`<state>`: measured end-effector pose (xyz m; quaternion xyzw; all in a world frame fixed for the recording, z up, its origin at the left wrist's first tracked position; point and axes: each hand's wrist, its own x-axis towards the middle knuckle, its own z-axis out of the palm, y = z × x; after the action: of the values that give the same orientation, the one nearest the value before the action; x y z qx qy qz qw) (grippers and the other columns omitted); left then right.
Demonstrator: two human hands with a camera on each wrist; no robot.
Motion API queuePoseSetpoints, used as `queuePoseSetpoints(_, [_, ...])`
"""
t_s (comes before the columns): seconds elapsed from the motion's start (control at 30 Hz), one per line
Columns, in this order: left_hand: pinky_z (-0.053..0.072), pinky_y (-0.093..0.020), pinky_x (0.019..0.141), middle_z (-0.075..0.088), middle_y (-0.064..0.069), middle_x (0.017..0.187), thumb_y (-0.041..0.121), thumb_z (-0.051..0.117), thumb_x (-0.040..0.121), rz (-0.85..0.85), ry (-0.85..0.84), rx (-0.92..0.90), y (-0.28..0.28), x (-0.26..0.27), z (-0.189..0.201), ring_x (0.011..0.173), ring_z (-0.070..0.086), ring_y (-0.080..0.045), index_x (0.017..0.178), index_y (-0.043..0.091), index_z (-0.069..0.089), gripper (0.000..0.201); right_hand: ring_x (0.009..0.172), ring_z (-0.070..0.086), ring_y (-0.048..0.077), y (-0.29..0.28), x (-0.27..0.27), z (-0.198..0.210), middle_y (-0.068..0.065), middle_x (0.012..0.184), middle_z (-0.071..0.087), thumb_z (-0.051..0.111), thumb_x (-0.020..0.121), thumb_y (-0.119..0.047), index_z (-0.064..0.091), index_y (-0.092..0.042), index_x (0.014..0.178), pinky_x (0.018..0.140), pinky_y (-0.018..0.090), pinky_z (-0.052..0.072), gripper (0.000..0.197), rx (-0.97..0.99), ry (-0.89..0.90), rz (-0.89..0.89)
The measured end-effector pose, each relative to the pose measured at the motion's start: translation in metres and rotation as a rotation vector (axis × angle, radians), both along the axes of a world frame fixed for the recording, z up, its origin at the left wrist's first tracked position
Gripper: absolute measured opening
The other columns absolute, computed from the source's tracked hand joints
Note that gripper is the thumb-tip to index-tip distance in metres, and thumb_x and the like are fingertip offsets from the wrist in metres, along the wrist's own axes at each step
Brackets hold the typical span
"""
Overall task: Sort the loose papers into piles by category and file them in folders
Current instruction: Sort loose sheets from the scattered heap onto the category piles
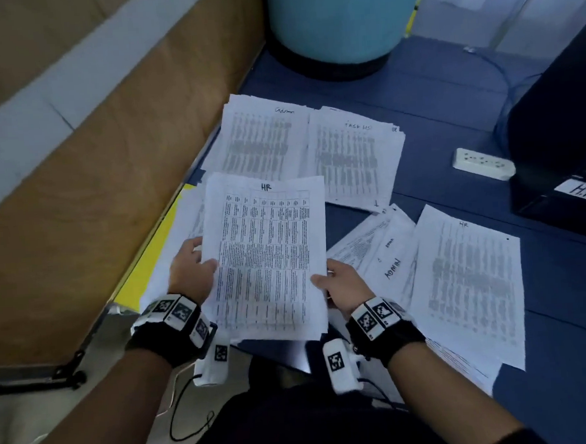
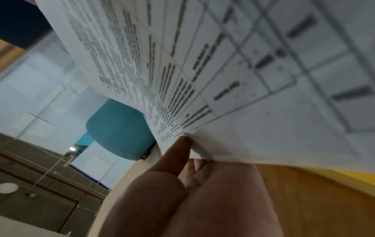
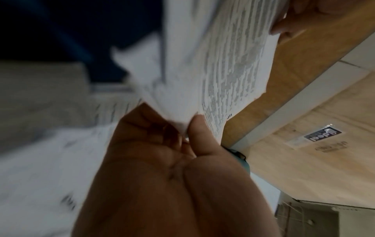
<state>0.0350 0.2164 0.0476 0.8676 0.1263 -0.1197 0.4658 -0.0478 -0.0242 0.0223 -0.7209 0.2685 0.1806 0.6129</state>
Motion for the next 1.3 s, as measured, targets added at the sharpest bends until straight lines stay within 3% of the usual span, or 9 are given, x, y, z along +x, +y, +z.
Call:
queuePoseSetpoints(0.07, [0.042,-0.033,0.071,0.061,-0.017,0.119,-0.003,0.054,0.086,0.108,-0.011,-0.046,0.026,0.012,-0.001,0.088,0.056,-0.027,0.128,0.009,0.049,0.044,0.091,0.069,0.026,0.028,0.021,-0.004,0.001,0.098,0.072,0.060,0.092,-0.011,0.065,-0.025,0.091,0.086,0.042,0.056,0.015,-0.042,-0.019,-0.017])
queuePoseSetpoints(0.23, [0.038,-0.032,0.086,0.050,-0.012,0.137,0.001,0.056,0.090,0.187,-0.005,-0.008,0.069,0.022,0.004,0.123,0.051,-0.029,0.133,0.010,0.046,0.044,0.075,0.057,0.021,0.082,0.060,-0.020,0.002,0.083,0.061,0.056,0.093,-0.013,0.058,-0.015,0.090,0.063,0.024,0.041,0.004,-0.256,0.003,0.009])
queuePoseSetpoints(0.4, [0.038,-0.028,0.077,0.058,-0.005,0.121,0.005,0.055,0.092,0.080,-0.009,-0.035,0.075,0.021,-0.003,0.101,0.057,-0.022,0.121,0.011,0.055,0.030,0.051,0.036,0.017,0.108,0.073,-0.039,0.001,0.060,0.038,0.052,0.087,-0.012,0.033,-0.015,0.065,0.047,0.027,0.026,0.029,-0.450,0.120,0.101])
queuePoseSetpoints(0.5, [0.042,-0.028,0.073,0.062,-0.003,0.110,0.006,0.054,0.092,-0.023,-0.018,-0.075,0.062,0.021,-0.012,0.094,0.059,-0.023,0.107,0.018,0.057,0.019,0.057,0.050,0.023,0.100,0.065,-0.036,0.005,0.064,0.052,0.059,0.086,-0.026,0.037,-0.017,0.066,0.053,0.034,0.045,0.031,-0.412,0.109,0.098])
queuePoseSetpoints(0.63, [0.050,-0.035,0.081,0.063,-0.002,0.102,0.004,0.054,0.090,-0.142,-0.009,-0.135,0.021,0.022,-0.015,0.093,0.060,-0.022,0.100,0.021,0.058,0.021,0.070,0.062,0.028,0.059,0.045,-0.029,0.007,0.073,0.063,0.063,0.085,-0.037,0.048,-0.017,0.070,0.071,0.043,0.056,0.029,-0.365,0.101,0.008])
queuePoseSetpoints(0.8, [0.048,-0.026,0.075,0.062,0.000,0.094,-0.002,0.054,0.088,-0.320,0.007,-0.258,-0.058,0.016,-0.016,0.087,0.058,-0.016,0.098,0.017,0.059,0.022,0.056,0.060,0.024,-0.021,-0.001,-0.012,0.010,0.074,0.065,0.063,0.088,-0.034,0.057,-0.007,0.083,0.052,0.030,0.047,0.028,-0.353,0.089,-0.193])
queuePoseSetpoints(0.9, [0.049,-0.017,0.073,0.062,0.001,0.093,-0.003,0.053,0.089,-0.459,-0.010,-0.284,-0.113,0.003,-0.019,0.085,0.058,-0.014,0.102,0.015,0.059,0.023,0.064,0.064,0.027,-0.076,-0.038,-0.005,0.012,0.081,0.067,0.063,0.087,-0.033,0.058,-0.005,0.086,0.058,0.036,0.050,0.028,-0.384,0.115,-0.289])
queuePoseSetpoints(1.13, [0.049,-0.034,0.080,0.062,-0.001,0.105,0.009,0.055,0.086,-0.688,0.140,-0.271,-0.236,-0.047,-0.029,0.096,0.059,-0.023,0.107,0.019,0.060,0.024,0.069,0.056,0.018,-0.197,-0.128,-0.005,0.001,0.080,0.061,0.064,0.091,-0.028,0.053,-0.012,0.085,0.051,0.023,0.035,0.020,-0.523,0.277,-0.526])
queuePoseSetpoints(1.3, [0.047,-0.037,0.095,0.059,-0.006,0.126,0.007,0.057,0.088,-0.805,0.209,-0.088,-0.294,-0.077,-0.042,0.113,0.057,-0.025,0.127,0.014,0.055,0.040,0.108,0.057,0.032,-0.253,-0.160,-0.024,0.013,0.123,0.056,0.072,0.084,-0.035,0.054,-0.006,0.118,0.075,0.031,0.046,0.048,-0.615,0.426,-0.569])
